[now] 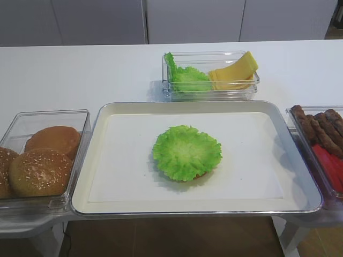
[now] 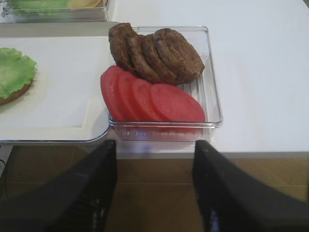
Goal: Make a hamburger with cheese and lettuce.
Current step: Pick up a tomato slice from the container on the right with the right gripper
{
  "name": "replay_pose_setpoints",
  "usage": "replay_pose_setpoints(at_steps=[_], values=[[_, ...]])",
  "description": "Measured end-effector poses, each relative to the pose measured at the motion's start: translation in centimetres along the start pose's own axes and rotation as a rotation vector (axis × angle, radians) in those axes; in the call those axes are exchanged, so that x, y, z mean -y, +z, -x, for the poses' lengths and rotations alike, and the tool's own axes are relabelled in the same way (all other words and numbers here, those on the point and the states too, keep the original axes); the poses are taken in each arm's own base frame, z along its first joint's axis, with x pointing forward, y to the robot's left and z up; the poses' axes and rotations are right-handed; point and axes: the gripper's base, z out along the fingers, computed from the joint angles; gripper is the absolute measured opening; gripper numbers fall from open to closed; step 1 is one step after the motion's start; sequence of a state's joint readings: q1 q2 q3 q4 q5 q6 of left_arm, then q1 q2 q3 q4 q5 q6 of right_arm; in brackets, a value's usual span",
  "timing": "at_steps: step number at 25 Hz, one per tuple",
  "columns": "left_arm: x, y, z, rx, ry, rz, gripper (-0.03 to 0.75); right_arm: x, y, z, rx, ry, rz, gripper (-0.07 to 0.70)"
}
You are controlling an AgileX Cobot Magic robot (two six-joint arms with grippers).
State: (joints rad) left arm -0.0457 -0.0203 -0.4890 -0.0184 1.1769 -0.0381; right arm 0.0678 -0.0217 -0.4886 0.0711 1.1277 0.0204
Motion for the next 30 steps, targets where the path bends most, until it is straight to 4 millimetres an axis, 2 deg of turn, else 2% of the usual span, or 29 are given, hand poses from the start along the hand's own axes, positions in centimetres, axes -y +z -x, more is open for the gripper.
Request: replay_pose_setpoints(at_steps=[30], values=[[0.00,0.00,0.00,0.000,0.000,0.000,0.387,0.05,0.00,0.00,0.000,-0.003,-0.006,0.385]])
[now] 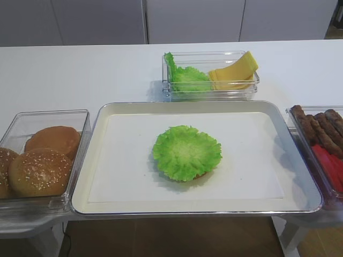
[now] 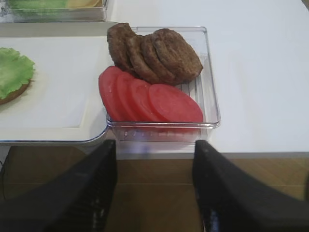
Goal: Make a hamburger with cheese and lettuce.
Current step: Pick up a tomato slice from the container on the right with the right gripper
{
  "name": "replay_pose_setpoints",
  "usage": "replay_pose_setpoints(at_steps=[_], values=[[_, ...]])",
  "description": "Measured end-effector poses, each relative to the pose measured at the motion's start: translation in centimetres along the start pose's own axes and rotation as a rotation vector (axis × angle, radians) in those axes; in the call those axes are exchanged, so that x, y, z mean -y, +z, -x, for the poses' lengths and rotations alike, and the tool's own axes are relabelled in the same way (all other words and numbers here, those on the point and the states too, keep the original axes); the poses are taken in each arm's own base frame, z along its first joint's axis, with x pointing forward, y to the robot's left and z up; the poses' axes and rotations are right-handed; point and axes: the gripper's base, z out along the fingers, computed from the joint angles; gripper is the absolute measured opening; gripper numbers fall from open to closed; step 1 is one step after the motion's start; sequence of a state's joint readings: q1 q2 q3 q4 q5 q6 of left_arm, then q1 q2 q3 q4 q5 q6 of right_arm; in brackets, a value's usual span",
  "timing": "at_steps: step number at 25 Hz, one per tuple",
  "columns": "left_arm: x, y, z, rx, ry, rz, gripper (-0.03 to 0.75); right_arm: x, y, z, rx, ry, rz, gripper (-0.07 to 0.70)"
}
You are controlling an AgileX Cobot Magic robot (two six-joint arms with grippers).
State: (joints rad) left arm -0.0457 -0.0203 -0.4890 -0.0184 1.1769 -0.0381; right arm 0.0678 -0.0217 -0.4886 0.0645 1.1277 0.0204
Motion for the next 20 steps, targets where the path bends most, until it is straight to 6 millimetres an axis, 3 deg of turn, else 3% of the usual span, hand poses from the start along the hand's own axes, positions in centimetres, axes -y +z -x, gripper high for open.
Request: replay_pose_setpoints(at_steps=[14,20], values=[[0.0,0.0,0.0,0.000,0.000,0.000,0.387,0.1,0.0,0.1,0.009,-0.007,-0.014,0.385],[0.0,0.0,0.0,0.000,0.000,0.000,0.387,-0.5,-0.5,1.7,0.088,0.052,0.046,0.385]])
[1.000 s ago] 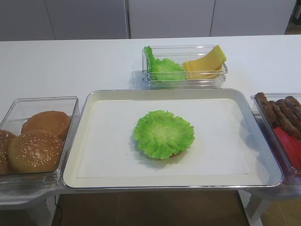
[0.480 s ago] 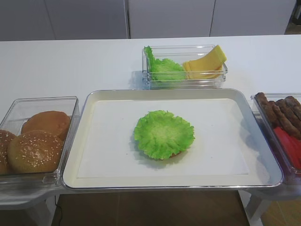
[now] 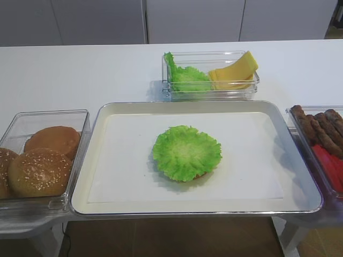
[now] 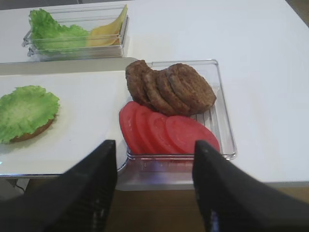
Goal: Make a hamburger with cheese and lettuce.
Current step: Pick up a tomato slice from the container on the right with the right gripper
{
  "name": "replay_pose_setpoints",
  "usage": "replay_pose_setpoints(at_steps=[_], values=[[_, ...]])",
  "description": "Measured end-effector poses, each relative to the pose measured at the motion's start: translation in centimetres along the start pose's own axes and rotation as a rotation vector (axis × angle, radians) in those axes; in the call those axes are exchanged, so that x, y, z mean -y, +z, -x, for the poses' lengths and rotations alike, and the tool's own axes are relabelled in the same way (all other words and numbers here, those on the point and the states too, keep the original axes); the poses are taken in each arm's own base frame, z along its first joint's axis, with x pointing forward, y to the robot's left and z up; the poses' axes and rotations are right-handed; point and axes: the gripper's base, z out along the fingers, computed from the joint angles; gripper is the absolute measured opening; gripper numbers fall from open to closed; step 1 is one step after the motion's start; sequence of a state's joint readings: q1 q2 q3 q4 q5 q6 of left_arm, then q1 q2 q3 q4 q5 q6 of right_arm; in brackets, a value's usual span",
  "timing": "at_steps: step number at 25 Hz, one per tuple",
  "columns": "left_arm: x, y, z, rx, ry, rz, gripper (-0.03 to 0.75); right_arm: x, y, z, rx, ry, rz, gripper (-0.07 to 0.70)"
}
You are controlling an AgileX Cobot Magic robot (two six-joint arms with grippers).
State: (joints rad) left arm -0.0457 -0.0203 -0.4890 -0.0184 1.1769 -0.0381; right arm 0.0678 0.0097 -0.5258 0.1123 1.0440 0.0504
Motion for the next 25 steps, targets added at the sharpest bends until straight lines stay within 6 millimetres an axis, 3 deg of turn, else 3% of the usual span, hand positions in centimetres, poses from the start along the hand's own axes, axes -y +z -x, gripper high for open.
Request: replay_pose_setpoints(at_steps=[7,12,20,25], values=[[0.0,0.0,0.0,0.000,0.000,0.000,0.387,-0.4,3.1,4.2,-0.139,0.081,0.003,0.385],[0.0,0.0,0.0,0.000,0.000,0.000,0.387,-0.6,6.8,6.9,-0.258,0.152,0.018,0.385],[0.0,0.0,0.0,0.000,0.000,0.000,0.387,-0.6,12.9,8.9,-0.514,0.209,0.014,0.385],[0.0,0.0,0.0,0.000,0.000,0.000,0.387,-0.6,15.0,9.5,-0.594,0.203,0.011,0.385]])
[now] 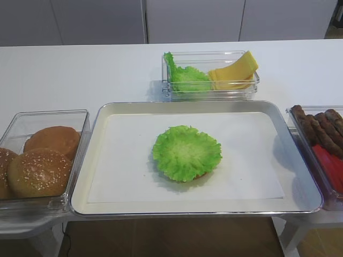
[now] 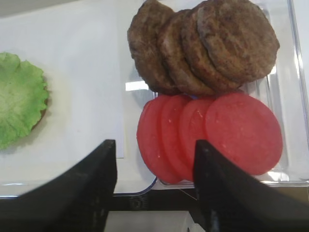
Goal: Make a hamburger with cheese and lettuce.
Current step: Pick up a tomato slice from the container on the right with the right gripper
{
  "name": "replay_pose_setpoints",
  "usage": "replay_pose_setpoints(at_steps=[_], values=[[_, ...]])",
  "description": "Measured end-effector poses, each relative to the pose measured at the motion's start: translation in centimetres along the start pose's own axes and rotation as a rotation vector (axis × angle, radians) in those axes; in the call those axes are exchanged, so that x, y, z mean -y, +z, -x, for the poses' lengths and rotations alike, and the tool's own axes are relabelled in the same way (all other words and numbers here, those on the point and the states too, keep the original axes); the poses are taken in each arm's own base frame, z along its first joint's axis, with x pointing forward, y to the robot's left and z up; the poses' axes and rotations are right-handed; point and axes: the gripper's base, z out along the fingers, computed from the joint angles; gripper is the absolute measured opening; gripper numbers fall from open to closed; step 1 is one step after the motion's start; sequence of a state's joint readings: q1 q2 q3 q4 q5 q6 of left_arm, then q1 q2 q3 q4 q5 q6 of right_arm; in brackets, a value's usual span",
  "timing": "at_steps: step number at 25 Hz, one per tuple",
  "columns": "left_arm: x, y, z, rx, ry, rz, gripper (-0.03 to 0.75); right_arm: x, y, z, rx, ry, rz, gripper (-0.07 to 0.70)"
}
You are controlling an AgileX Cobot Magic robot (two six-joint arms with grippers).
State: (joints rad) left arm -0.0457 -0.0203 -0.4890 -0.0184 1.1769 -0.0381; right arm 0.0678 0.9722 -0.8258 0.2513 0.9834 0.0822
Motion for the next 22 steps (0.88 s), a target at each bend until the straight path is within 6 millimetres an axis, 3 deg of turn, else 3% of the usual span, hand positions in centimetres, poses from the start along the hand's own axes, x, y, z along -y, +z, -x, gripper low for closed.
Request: replay_pose_setpoints(at_steps=[6,13,22], values=[[0.0,0.0,0.0,0.000,0.000,0.000,0.387,-1.6,1.6,-0.1,-0.089,-0.059,0.009,0.381],[0.0,0.0,0.0,0.000,0.000,0.000,0.387,-3.5,4.5,-0.8,-0.181,-0.157,-0.120,0.369],[0.0,0.0,0.0,0.000,0.000,0.000,0.387,-3.6,8.4,-0.3,-0.237,-0.215,-0.255,0.366]])
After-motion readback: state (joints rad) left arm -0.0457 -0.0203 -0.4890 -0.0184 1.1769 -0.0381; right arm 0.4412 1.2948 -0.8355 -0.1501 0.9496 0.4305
